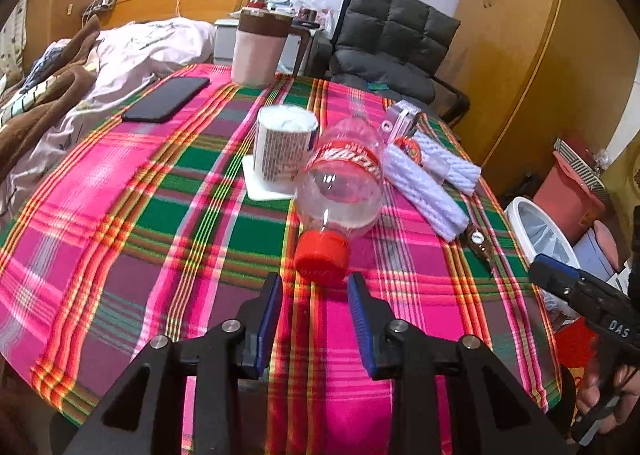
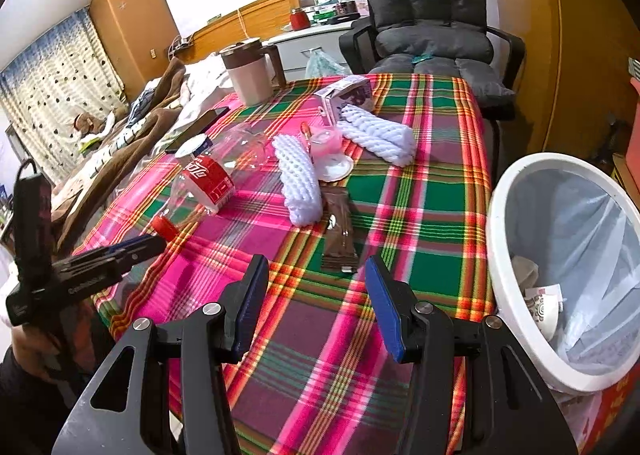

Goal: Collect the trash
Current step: 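Lift the plastic bottle by its cap with the left tool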

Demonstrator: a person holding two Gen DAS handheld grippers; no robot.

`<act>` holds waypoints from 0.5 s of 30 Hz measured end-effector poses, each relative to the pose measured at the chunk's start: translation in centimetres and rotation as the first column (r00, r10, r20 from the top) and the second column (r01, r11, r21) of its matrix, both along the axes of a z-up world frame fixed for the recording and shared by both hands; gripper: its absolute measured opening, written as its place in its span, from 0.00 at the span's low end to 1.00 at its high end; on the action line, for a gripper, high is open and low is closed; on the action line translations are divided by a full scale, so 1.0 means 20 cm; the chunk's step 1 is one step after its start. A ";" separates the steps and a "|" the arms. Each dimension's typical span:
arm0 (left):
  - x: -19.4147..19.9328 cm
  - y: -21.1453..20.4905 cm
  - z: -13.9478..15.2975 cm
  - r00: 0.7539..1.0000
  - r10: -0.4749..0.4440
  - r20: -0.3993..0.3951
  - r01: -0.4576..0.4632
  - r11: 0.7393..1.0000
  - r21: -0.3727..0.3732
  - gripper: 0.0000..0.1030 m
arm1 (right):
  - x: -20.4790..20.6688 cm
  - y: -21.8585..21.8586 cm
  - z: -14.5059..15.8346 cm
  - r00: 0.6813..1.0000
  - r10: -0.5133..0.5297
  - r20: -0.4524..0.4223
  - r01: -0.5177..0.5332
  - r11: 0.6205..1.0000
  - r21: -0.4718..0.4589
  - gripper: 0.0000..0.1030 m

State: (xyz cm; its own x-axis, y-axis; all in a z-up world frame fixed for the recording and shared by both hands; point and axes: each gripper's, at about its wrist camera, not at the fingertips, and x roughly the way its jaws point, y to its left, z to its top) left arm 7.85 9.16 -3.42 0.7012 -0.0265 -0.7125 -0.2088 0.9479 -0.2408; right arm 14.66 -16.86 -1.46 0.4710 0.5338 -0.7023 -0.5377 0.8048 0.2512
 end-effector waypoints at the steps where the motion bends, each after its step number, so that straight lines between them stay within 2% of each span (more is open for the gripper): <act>1: 0.01 0.00 0.01 1.000 -0.005 0.009 0.005 1.000 0.005 0.42 | 0.00 0.01 0.00 1.000 0.005 0.001 -0.005 1.000 -0.003 0.51; 3: 0.04 -0.01 0.03 0.999 -0.022 0.029 0.021 1.000 0.021 0.52 | 0.01 0.04 0.00 1.000 0.015 0.007 -0.015 1.000 -0.008 0.51; 4: 0.06 -0.01 0.04 0.999 -0.032 0.036 0.031 0.999 0.029 0.54 | 0.01 0.05 0.01 1.000 0.021 0.010 -0.021 1.000 -0.012 0.51; 9: 0.20 -0.01 0.05 0.997 -0.066 0.048 0.062 0.995 0.076 0.54 | 0.04 0.09 0.00 0.999 0.032 0.016 -0.031 0.999 -0.030 0.51; 15: 0.33 0.01 0.04 0.993 -0.102 0.052 0.099 0.993 0.060 0.54 | 0.12 0.14 -0.01 0.999 0.045 0.024 -0.045 0.999 -0.023 0.51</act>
